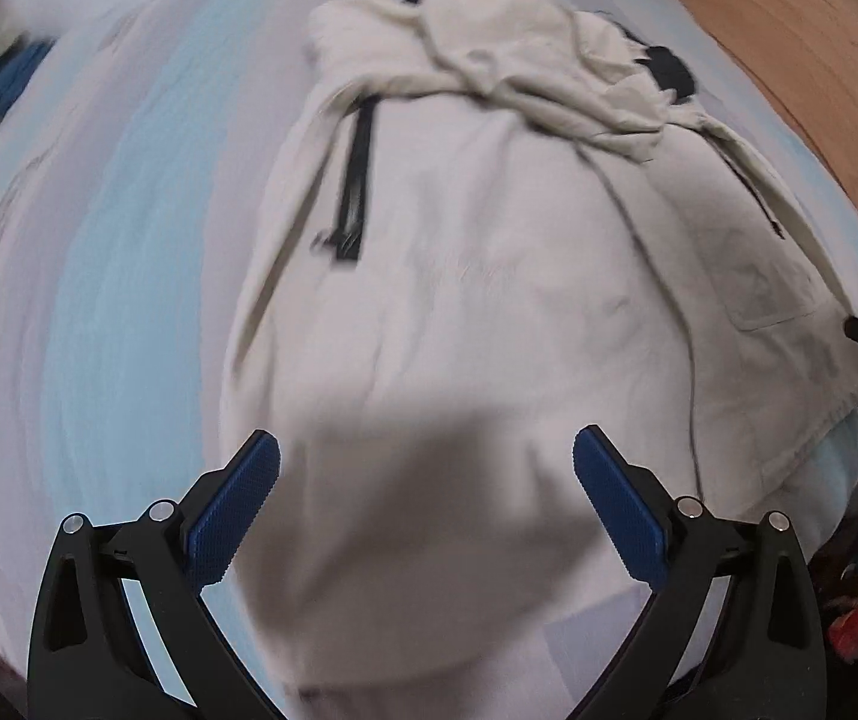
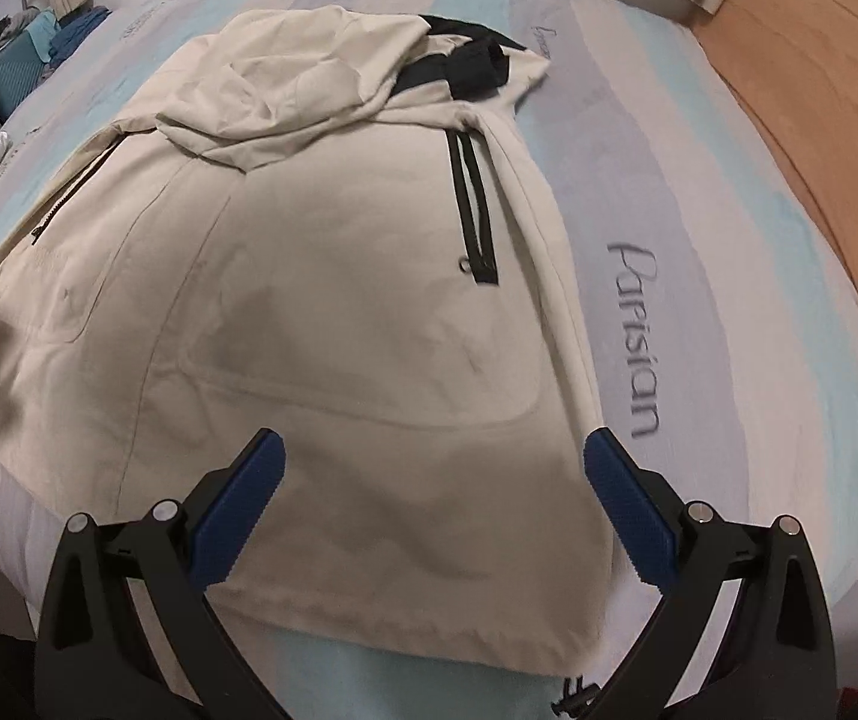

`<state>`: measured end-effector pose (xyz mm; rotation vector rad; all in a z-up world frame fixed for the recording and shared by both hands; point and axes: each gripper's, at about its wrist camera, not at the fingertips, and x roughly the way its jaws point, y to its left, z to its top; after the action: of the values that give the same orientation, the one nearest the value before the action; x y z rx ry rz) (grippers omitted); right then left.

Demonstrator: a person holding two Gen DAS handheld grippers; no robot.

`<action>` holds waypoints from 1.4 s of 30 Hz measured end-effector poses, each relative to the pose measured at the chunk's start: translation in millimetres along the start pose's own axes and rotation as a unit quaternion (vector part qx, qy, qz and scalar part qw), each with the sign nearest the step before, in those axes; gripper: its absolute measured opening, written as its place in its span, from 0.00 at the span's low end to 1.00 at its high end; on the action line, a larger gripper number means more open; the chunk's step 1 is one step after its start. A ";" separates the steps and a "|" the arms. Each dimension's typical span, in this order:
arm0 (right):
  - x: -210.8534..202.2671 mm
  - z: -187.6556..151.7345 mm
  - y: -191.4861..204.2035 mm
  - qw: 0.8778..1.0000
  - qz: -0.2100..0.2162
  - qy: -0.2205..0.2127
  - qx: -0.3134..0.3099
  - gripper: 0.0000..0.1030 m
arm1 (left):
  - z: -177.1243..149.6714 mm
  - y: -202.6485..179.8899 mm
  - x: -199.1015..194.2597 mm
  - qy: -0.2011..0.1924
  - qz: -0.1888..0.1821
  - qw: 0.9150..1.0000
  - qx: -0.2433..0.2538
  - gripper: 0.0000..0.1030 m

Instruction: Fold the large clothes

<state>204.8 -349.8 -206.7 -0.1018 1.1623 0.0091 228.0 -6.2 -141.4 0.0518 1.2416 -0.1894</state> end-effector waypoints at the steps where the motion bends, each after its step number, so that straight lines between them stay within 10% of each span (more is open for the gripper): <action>1: -1.2 -2.4 0.2 1.000 -0.003 0.001 -0.005 0.93 | -6.3 3.3 -2.8 -0.001 0.003 1.000 -0.011 0.93; 13: 17.2 -49.2 -3.2 0.997 -0.009 0.066 0.034 0.93 | -50.6 47.4 5.2 0.022 -0.018 0.996 -0.080 0.94; 25: 17.7 -73.1 15.6 0.995 -0.063 0.061 -0.054 0.93 | -64.3 60.6 22.7 0.046 -0.030 0.992 -0.111 0.94; 42: 24.6 -62.1 -45.6 0.998 -0.030 0.057 -0.006 0.93 | -59.5 42.3 34.6 0.075 -0.021 0.993 -0.084 0.94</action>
<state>160.5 -401.6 -250.3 -0.1495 1.2729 -0.0430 190.3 39.9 -196.1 -0.1083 1.4058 -0.1183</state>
